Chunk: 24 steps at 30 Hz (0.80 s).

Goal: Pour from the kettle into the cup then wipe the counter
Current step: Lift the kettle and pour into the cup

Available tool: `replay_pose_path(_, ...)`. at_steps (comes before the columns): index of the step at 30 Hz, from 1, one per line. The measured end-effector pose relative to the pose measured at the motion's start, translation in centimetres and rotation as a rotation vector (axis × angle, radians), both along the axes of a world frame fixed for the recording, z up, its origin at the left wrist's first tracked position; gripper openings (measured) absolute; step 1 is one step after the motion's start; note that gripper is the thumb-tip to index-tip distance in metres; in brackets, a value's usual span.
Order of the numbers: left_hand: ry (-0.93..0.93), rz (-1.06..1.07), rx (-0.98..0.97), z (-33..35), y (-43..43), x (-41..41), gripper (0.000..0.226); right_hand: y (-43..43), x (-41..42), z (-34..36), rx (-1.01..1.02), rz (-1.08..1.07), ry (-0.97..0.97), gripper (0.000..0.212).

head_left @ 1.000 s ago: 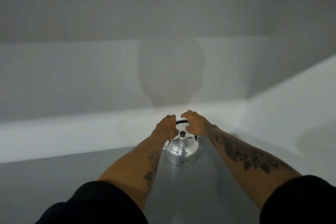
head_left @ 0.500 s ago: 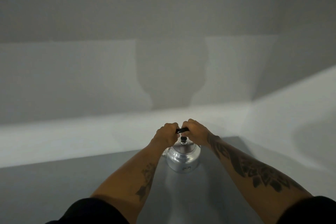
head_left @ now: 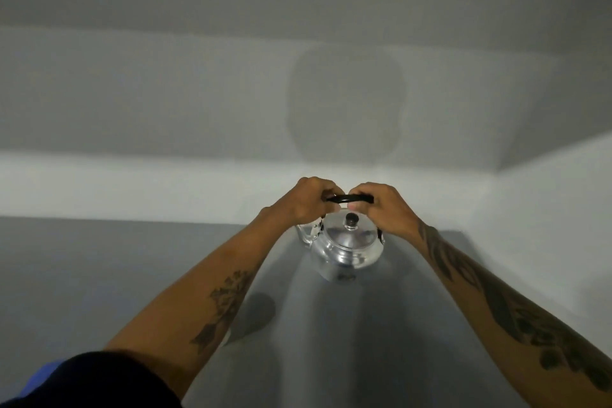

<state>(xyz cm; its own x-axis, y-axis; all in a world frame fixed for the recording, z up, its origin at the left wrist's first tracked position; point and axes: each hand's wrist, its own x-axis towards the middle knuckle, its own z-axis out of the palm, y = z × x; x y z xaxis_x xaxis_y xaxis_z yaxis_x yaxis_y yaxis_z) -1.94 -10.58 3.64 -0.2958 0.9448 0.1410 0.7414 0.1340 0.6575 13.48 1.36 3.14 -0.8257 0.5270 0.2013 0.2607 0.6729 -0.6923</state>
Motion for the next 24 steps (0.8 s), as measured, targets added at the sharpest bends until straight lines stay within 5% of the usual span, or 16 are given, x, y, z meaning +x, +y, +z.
replay_pose_path(7, -0.119, 0.168, 0.009, -1.8, -13.3, -3.5, 0.053, -6.0, 0.0, 1.8, -0.039, 0.08, 0.01, 0.01)
replay_pose_path(13, -0.094, 0.18, -0.318, -8.3, -22.9, -6.1, 0.107, -11.1, -1.5, 2.2, -0.044, 0.217, -0.059, 0.029)
replay_pose_path(17, -0.154, 0.197, -0.364, -12.5, -26.0, -6.1, 0.137, -13.4, -2.5, 2.0, 0.004, 0.254, -0.136, 0.029)
replay_pose_path(24, -0.301, 0.309, -0.136, -17.3, -27.3, -5.7, 0.093, -16.8, -4.5, 1.6, 0.127, 0.31, -0.279, 0.03)
